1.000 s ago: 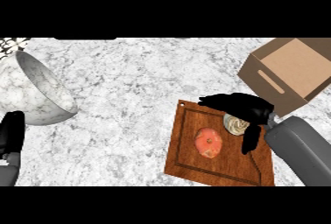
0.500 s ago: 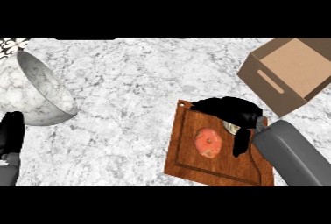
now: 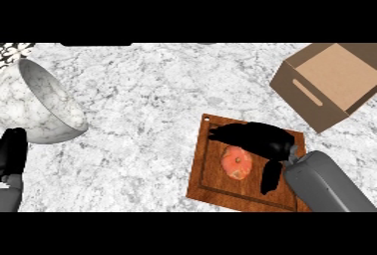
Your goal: Pick the squash from the cutting board and place it in the cardboard box
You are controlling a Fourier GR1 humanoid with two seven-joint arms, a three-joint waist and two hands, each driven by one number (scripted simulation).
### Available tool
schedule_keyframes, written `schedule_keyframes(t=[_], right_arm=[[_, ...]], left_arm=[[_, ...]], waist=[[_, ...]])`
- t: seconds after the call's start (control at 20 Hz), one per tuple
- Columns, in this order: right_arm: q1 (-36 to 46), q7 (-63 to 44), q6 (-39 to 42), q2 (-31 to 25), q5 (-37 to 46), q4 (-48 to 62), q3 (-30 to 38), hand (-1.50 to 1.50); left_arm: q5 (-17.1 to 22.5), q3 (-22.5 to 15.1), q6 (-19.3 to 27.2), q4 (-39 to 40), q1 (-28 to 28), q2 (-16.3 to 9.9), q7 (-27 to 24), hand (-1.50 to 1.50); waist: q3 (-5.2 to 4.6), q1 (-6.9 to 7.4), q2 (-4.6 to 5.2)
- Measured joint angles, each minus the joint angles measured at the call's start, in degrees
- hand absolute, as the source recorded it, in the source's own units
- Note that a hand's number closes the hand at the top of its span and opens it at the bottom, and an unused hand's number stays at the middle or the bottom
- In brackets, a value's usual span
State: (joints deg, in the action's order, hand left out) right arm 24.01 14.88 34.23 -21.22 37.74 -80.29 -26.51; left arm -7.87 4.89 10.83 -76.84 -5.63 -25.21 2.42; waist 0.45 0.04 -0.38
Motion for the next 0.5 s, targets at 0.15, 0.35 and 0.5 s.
schedule_keyframes(t=[0.15,0.35,0.5], right_arm=[[-1.6,0.0,1.2,0.6,0.8,-2.0,0.5,-1.5],[-2.2,-3.9,4.1,2.0,3.0,-4.9,-0.2,-1.5],[-2.3,-6.3,5.0,2.9,5.0,-4.5,-0.5,-1.5]], left_arm=[[-0.2,0.6,-1.1,-0.2,-0.1,0.2,0.2,0.0],[-0.3,1.1,-2.0,-2.4,1.3,0.5,1.3,0.0],[-1.3,1.5,-1.5,-1.0,0.8,1.2,-0.2,0.0]], waist=[[-0.06,-0.01,0.03],[-0.23,0.03,0.12],[-0.07,0.05,0.05]])
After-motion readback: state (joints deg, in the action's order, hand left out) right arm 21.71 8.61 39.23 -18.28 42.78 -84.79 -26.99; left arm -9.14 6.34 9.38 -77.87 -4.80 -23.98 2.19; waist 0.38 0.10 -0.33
